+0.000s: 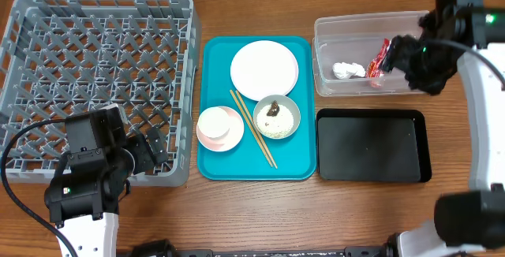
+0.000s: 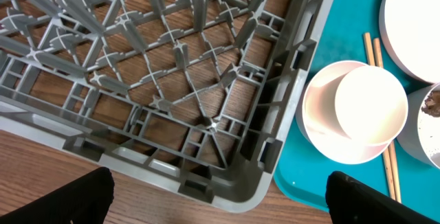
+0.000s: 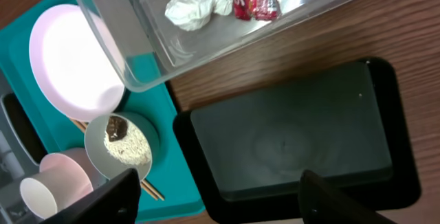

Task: Sort waste into correct bins and load items into the dishwasher
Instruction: 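Grasp the rim of the rice bowl with the right gripper, then lift the bowl over the black tray and tip out the rice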

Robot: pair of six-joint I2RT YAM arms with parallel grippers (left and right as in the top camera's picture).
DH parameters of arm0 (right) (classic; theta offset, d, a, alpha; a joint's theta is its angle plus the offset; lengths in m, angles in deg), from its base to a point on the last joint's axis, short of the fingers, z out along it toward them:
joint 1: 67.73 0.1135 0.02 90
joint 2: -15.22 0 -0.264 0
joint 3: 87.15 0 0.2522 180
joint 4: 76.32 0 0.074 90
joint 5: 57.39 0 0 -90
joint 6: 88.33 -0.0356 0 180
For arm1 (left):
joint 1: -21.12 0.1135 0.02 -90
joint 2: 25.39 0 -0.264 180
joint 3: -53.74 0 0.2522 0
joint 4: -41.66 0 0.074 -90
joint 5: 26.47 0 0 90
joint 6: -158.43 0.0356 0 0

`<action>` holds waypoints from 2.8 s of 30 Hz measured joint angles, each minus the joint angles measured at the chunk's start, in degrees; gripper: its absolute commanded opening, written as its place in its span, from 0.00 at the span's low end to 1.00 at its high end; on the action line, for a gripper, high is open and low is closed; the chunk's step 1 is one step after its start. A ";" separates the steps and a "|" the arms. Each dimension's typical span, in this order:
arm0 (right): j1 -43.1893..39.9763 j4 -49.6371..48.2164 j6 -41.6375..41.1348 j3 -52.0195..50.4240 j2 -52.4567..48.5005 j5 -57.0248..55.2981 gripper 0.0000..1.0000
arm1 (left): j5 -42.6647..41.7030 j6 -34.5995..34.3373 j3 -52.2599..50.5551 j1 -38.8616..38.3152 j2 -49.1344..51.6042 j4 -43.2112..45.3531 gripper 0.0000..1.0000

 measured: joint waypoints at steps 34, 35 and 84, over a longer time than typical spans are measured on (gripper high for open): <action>43.32 -33.35 2.23 -18.71 -14.27 -4.44 0.51 | 0.00 0.00 0.07 0.00 0.00 -0.17 1.00; 43.56 -33.73 2.27 -18.71 -14.82 -4.46 0.49 | 0.00 0.00 0.07 0.00 0.00 -0.17 1.00; 28.22 -20.28 -9.20 -12.41 -0.44 3.87 0.04 | 0.00 0.00 0.11 0.00 0.00 0.00 1.00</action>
